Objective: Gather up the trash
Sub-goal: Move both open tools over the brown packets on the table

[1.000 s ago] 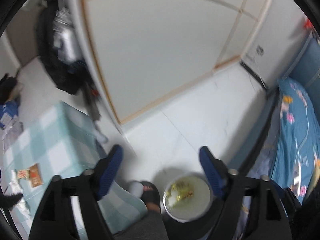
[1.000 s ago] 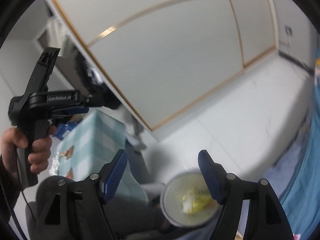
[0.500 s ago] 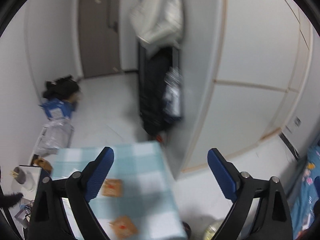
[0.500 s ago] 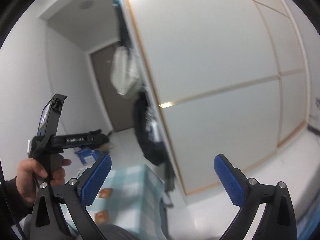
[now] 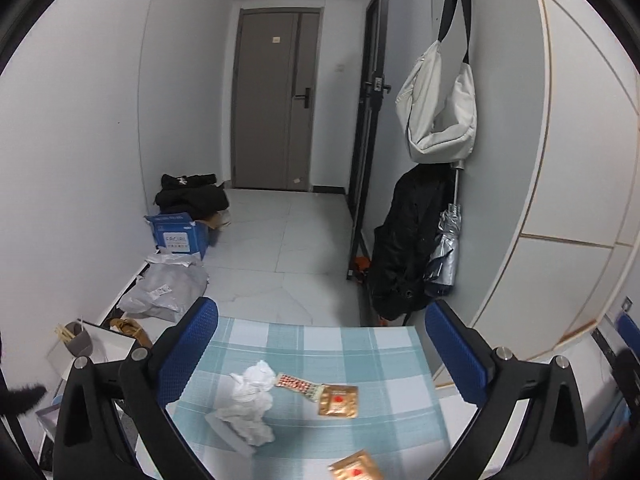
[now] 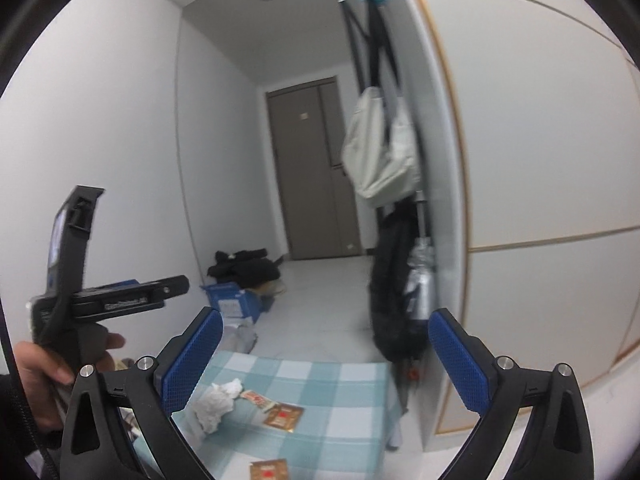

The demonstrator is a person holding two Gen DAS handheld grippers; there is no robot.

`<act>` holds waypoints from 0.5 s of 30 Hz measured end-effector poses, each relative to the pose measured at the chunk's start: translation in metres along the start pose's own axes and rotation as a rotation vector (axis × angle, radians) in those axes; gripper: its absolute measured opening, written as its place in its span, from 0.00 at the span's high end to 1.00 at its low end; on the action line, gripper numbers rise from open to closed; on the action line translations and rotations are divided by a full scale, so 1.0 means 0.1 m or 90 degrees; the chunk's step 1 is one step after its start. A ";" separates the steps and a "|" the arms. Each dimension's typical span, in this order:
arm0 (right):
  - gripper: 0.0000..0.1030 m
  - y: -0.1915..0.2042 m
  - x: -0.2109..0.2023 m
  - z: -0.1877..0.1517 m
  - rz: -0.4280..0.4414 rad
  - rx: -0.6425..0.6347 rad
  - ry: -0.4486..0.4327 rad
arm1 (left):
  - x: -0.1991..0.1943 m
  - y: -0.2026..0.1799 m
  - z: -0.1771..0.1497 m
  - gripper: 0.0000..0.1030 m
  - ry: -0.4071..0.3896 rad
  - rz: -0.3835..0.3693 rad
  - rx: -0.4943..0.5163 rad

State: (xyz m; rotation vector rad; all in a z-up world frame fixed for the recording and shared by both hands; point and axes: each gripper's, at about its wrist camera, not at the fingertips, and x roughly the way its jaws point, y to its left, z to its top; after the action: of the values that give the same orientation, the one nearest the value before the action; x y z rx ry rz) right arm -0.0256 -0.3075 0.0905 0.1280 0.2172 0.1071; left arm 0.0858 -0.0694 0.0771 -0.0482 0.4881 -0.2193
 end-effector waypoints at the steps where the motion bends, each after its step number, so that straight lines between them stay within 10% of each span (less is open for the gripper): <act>1: 0.00 0.06 0.05 -0.02 0.017 0.000 0.006 | -0.01 0.05 -0.02 0.01 -0.004 0.008 0.003; 15: 0.00 0.52 1.04 -1.00 0.073 -0.037 0.259 | 0.30 0.51 -0.62 0.01 0.084 0.088 -0.033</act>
State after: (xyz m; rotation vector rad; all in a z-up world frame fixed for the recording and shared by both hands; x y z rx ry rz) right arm 0.0483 -0.2318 -0.0211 0.0599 0.6129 0.2544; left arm 0.0927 -0.0259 0.0034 -0.0501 0.6269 -0.0746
